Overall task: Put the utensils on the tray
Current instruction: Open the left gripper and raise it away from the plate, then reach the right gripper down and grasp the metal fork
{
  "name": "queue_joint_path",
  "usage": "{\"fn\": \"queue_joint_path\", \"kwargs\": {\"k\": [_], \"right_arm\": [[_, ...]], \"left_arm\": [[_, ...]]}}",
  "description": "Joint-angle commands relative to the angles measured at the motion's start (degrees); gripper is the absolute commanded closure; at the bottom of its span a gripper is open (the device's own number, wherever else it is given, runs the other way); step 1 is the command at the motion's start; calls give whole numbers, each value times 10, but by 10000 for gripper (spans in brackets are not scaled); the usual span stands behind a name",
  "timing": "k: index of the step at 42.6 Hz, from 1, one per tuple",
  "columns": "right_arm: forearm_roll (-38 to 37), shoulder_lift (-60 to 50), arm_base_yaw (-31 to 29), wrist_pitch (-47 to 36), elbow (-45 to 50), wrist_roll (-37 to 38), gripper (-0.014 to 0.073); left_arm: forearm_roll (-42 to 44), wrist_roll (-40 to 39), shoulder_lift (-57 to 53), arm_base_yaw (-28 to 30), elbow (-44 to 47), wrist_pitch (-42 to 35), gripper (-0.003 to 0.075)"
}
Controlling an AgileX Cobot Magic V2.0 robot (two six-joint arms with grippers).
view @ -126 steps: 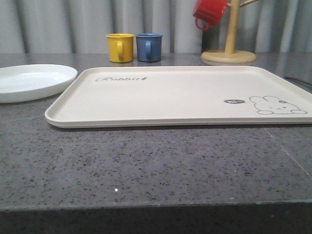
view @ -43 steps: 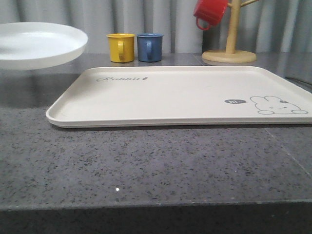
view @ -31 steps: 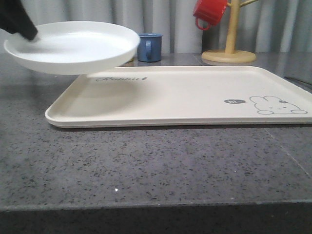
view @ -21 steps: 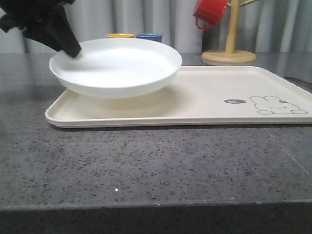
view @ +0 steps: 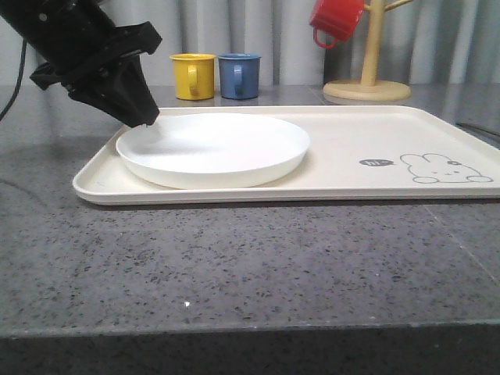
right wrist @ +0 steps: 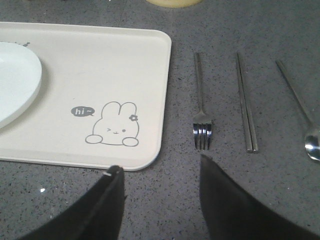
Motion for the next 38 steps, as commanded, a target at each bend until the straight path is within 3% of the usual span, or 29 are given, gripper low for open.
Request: {"fn": "queue_joint_path", "kwargs": {"k": [1, 16, 30, 38], "right_arm": [[3, 6, -2, -44, -19, -3, 211], [3, 6, -2, -44, -19, -3, 211], [3, 7, -2, -59, -19, -3, 211], [4, 10, -2, -96, -19, -3, 211]], "left_arm": [[-19, -6, -30, -3, -27, 10, 369], [56, -36, -173, -26, -44, 84, 375], [321, -187, -371, -201, 94, 65, 375], [363, -221, -461, -257, 191, 34, 375]]}}
